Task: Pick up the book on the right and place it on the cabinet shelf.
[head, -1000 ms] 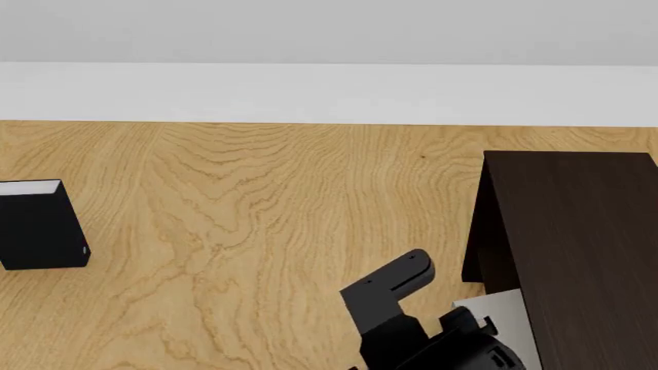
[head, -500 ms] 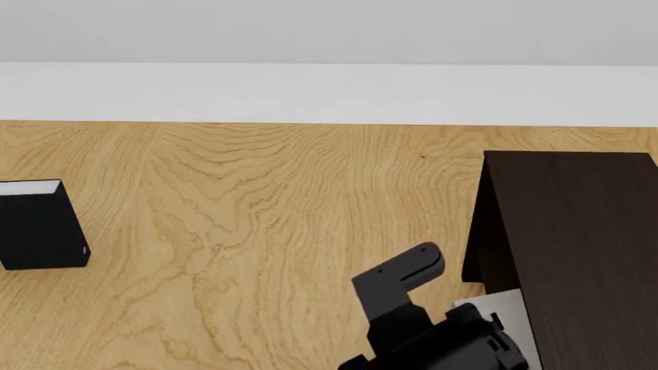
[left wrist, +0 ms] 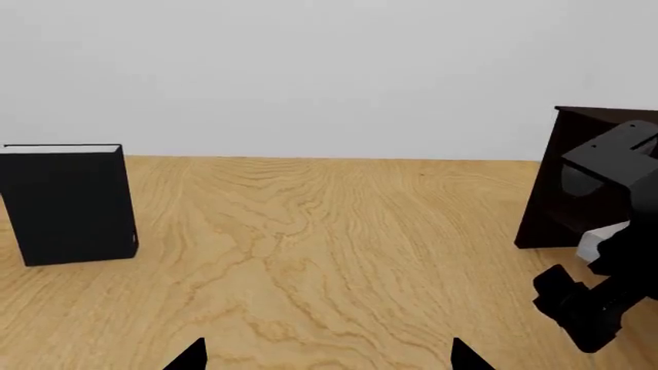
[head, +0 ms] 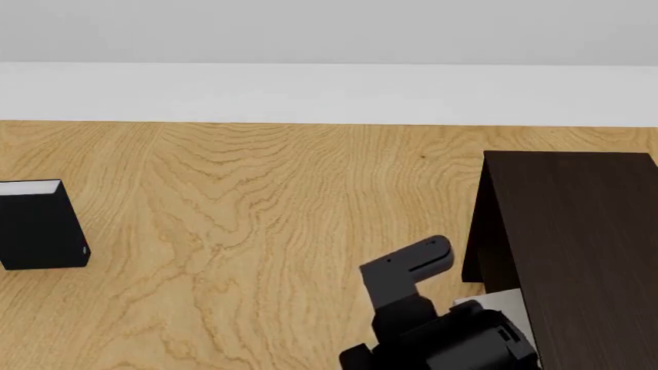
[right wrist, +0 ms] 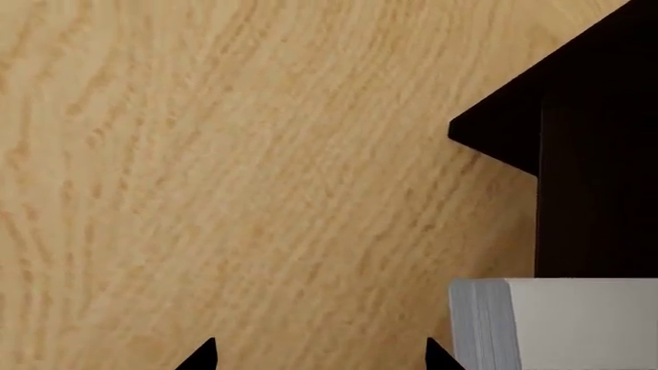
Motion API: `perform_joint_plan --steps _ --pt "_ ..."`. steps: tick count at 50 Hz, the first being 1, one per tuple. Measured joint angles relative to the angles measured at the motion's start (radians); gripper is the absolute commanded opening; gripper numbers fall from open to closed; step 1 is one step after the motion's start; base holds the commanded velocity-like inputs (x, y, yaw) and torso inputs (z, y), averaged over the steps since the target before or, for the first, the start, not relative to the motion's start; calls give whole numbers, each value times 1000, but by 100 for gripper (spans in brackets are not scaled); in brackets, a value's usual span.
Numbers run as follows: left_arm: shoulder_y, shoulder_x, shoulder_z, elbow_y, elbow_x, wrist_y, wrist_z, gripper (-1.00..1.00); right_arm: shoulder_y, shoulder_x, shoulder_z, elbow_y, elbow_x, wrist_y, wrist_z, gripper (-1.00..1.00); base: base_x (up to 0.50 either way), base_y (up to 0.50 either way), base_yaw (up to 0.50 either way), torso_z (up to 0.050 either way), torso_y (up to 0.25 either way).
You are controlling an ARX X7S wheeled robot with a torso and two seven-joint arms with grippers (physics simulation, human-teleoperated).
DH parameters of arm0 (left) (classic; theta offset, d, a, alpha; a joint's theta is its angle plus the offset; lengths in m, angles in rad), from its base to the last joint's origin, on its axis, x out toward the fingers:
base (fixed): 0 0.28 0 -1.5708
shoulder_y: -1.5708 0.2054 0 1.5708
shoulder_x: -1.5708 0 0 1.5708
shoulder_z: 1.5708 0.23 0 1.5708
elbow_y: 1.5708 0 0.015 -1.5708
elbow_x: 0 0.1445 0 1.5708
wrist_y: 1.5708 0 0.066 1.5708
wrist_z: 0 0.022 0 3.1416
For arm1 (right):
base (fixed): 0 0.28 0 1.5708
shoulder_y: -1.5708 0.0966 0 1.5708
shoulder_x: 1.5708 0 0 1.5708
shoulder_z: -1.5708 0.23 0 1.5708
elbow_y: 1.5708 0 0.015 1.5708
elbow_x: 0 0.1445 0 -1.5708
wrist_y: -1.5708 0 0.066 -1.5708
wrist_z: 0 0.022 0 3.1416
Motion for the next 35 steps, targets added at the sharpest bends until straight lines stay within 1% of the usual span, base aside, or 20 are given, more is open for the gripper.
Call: perform_joint_plan --steps 35 --pt "2 -6 4 -10 -4 17 -3 100 15 1 -5 -1 -7 -6 55 100 1 -1 -3 0 0"
